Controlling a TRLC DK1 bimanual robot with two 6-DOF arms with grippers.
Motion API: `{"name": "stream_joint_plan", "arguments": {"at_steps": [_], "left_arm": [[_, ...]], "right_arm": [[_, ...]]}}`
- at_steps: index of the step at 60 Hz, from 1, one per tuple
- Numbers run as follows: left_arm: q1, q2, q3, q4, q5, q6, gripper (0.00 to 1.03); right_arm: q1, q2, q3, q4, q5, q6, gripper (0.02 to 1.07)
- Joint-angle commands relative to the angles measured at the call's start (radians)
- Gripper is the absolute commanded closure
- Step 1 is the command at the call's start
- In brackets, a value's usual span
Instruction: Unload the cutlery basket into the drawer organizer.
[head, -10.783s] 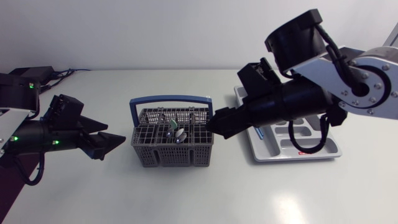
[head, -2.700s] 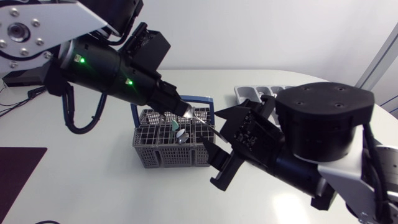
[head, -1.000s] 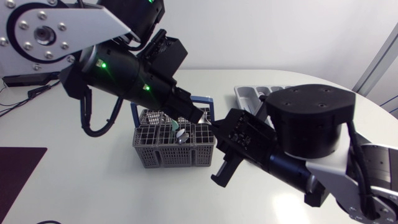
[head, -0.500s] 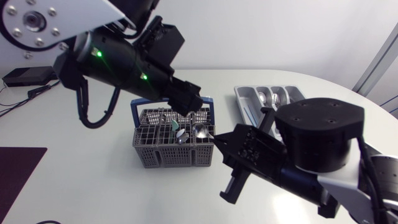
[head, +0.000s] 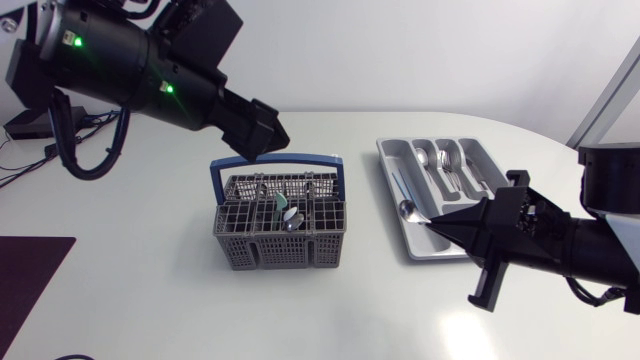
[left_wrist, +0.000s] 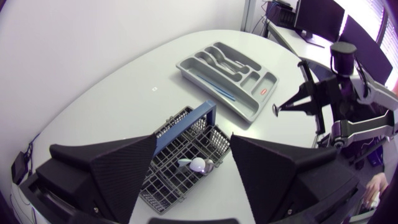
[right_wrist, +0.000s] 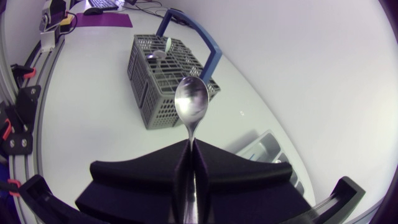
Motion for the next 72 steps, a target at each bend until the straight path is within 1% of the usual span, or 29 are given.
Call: {"name": "stream_joint_plan", "arguments": {"at_steps": [1,5,11,17,24,36,43,49,56,64,66,67,68,70,72], "left_arm": [[0.005,-0.024,-0.043,-0.018,-0.006,0.065,0.2],[-0.001,-0.027,-0.053,-0.034,-0.006,0.095,0.2],[-0.006,-0.026,-0.065,-0.051,-0.009,0.123,0.2],[-0.013,-0.023,-0.077,-0.058,-0.01,0.135,0.2],[-0.023,-0.018,-0.089,-0.06,-0.029,0.15,0.2],[-0.036,-0.007,-0.111,-0.071,-0.03,0.177,0.2],[-0.05,-0.006,-0.126,-0.071,-0.037,0.187,0.2],[-0.058,-0.006,-0.145,-0.072,-0.04,0.204,0.2],[-0.062,-0.013,-0.169,-0.072,-0.04,0.229,0.2],[-0.076,-0.024,-0.208,-0.069,-0.04,0.267,0.2],[-0.079,-0.024,-0.211,-0.066,-0.043,0.27,0.19],[-0.081,-0.024,-0.212,-0.066,-0.046,0.273,0.18],[-0.084,-0.024,-0.214,-0.066,-0.05,0.278,0.18],[-0.093,-0.024,-0.218,-0.063,-0.07,0.287,0.17],[-0.096,-0.024,-0.22,-0.057,-0.081,0.287,0.17]], "right_arm": [[-0.12,0.053,0.017,-0.059,-0.08,-0.17,0.98],[-0.232,0.118,0.037,-0.101,-0.155,-0.286,0.98],[-0.36,0.245,0.08,-0.151,-0.226,-0.438,0.98],[-0.455,0.359,0.12,-0.177,-0.262,-0.572,0.99],[-0.542,0.493,0.189,-0.242,-0.264,-0.734,1.0],[-0.614,0.694,0.315,-0.263,-0.226,-0.872,1.01],[-0.622,0.783,0.376,-0.274,-0.204,-0.918,1.01],[-0.625,0.849,0.404,-0.272,-0.166,-0.945,1.01],[-0.616,0.906,0.393,-0.208,-0.106,-0.98,1.01],[-0.604,0.949,0.394,-0.171,-0.051,-0.987,1.01],[-0.602,0.951,0.391,-0.16,-0.045,-0.987,0.98],[-0.602,0.951,0.388,-0.154,-0.045,-0.987,0.94],[-0.602,0.949,0.388,-0.151,-0.043,-0.987,0.9],[-0.602,0.946,0.387,-0.148,-0.04,-0.984,0.76],[-0.602,0.943,0.387,-0.142,-0.037,-0.981,0.68]]}}
